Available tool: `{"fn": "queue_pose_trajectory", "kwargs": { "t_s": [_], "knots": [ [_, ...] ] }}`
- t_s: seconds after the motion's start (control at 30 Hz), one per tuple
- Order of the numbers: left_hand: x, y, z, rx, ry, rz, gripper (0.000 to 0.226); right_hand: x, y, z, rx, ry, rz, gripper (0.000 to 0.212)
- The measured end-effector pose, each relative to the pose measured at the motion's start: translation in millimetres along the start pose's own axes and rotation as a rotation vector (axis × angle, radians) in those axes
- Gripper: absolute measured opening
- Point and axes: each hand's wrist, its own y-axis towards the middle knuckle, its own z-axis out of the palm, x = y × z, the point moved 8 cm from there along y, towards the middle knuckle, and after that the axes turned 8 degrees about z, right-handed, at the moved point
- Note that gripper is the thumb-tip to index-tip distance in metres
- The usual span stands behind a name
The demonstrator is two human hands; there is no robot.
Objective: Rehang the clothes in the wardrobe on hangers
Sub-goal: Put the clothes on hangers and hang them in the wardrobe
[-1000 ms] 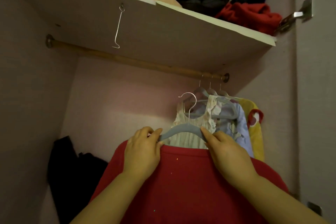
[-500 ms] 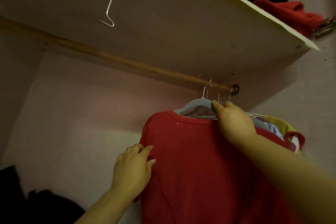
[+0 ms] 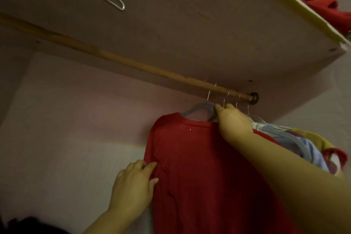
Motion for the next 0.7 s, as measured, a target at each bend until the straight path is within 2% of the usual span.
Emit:
{"fn": "queue_pose_trajectory", "kwargs": {
  "t_s": [0.13,0.3,0.5,0.7],
  "knots": [
    [5,-1,6,-0.015,0.000,-0.031,0.048,9,3,8,0.044,0.023,-0.002,0.041],
    [6,-12,11,0.022,0.018,-0.035,0.049,13,-11,17,0.070,0.030,0.008,0.051],
    [-3,-27,5,0.122,0.085,-0.087,0.049,16,-61,16,0.004,-0.074,-0.104,0.048],
    [-42,-59,-13,0.200,0.076,-0.105,0.048,11,-148,25,0.179,0.002,-0.198,0.047]
  ]
}}
